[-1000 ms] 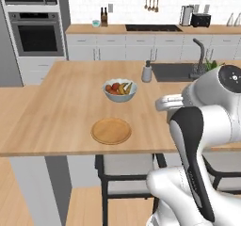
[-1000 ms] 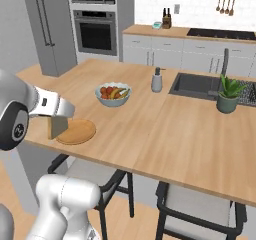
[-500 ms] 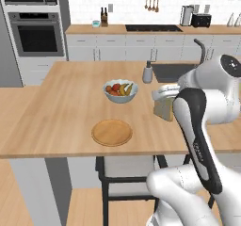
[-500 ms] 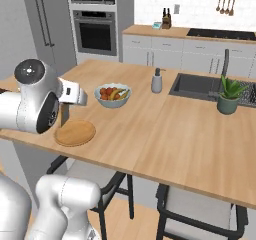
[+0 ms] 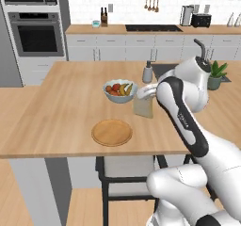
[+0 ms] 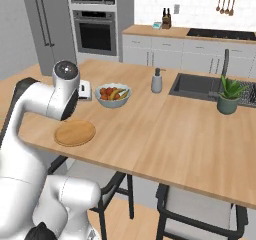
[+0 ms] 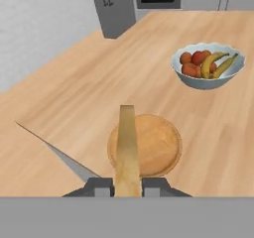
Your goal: Start the toaster. Once the lever pops up, take the bread to the plate on the dining counter.
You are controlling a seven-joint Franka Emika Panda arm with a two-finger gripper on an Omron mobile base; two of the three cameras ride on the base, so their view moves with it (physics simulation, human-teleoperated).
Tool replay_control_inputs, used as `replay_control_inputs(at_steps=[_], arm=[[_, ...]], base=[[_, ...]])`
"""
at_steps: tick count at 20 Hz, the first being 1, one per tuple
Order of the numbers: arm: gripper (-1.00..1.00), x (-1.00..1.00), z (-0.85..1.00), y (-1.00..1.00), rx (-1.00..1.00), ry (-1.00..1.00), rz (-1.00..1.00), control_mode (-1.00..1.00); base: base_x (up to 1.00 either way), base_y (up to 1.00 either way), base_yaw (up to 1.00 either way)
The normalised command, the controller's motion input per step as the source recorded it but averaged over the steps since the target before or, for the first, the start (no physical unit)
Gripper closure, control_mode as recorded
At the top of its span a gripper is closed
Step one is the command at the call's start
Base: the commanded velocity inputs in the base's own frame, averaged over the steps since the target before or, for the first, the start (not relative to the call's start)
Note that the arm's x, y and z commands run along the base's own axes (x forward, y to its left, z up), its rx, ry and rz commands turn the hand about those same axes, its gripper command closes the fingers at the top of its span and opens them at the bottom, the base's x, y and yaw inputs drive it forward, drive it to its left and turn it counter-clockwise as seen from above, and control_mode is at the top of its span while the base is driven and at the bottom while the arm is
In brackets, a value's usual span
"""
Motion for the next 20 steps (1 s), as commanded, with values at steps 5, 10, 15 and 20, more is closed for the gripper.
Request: replay_control_inputs(at_steps=[5,10,15,20], arm=[[1.0,0.28,-0.48,0.27,0.08,0.06,0.03,-1.0],[1.0,0.0,-0.15,0.22,0.15,0.04,0.0,-1.0],[1.0,-0.05,-0.07,0.07,0.14,0.08,0.0,-1.0],[1.0,0.02,-0.34,0.06,0.11,0.07,0.0,-1.0]], base=[[0.0,0.0,0.0],[0.0,0.0,0.0],[0.0,0.0,0.0],[0.0,0.0,0.0]])
